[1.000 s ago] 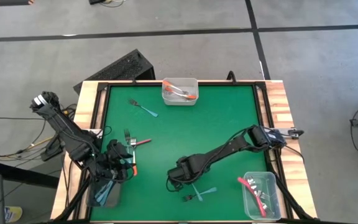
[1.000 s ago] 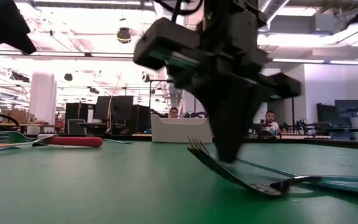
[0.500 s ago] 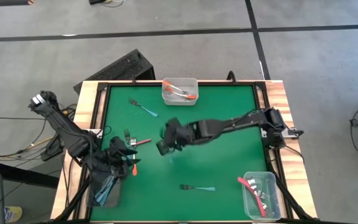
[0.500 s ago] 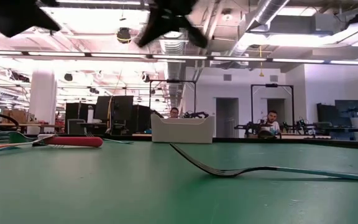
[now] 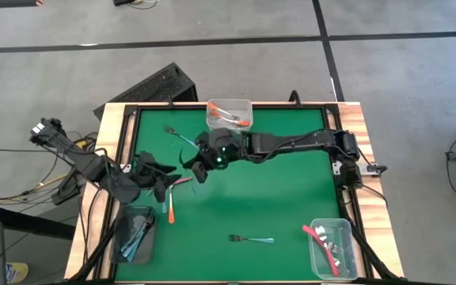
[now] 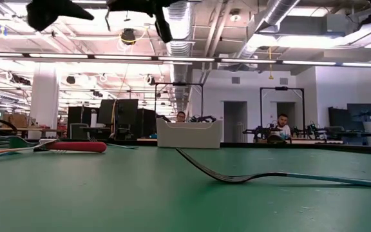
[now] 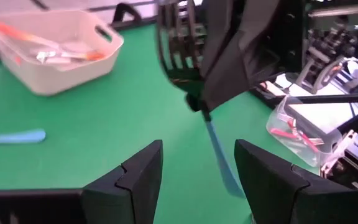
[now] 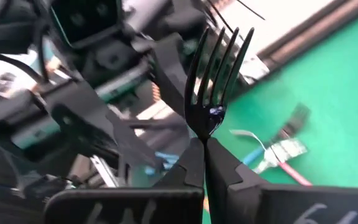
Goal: Sort silverware by color (type)
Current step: Put the blue fork into the black transparent bin
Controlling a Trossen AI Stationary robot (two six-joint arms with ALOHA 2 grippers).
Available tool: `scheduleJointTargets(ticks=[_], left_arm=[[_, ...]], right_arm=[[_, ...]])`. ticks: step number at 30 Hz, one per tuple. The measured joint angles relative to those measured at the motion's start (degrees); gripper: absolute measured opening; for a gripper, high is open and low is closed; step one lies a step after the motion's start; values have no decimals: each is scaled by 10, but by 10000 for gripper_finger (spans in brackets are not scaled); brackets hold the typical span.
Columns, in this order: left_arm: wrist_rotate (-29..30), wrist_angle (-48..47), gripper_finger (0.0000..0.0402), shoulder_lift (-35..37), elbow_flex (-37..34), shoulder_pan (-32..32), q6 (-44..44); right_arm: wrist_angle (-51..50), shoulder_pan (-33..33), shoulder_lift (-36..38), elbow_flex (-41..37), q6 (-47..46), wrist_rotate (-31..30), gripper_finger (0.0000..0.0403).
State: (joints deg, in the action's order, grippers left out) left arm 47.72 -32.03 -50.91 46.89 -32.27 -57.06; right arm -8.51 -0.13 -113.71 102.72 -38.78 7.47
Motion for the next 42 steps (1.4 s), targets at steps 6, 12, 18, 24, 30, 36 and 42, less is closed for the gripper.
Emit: scheduleJointTargets(ticks=[6, 12, 18, 24, 30, 36, 42], left_arm=[[-19, 56, 187, 1, 0, 50, 63], [-21, 70, 164, 1, 0, 106, 74], [-42, 75, 53, 1, 0, 143, 78], [-60, 75, 7, 2, 0, 158, 86], [-125, 43, 1, 3, 0, 143, 37], [-183, -96, 0, 3, 0, 69, -147], [-303, -186, 0, 3, 0, -44, -339]], right_arm=[[59, -28, 0, 0, 16, 38, 12], [60, -52, 0, 0, 34, 81, 12], [65, -64, 0, 0, 71, 109, 24], [72, -77, 0, 0, 63, 122, 46], [48, -110, 1, 0, 17, 143, 68], [20, -130, 6, 1, 14, 154, 75], [-36, -129, 6, 1, 13, 153, 75]])
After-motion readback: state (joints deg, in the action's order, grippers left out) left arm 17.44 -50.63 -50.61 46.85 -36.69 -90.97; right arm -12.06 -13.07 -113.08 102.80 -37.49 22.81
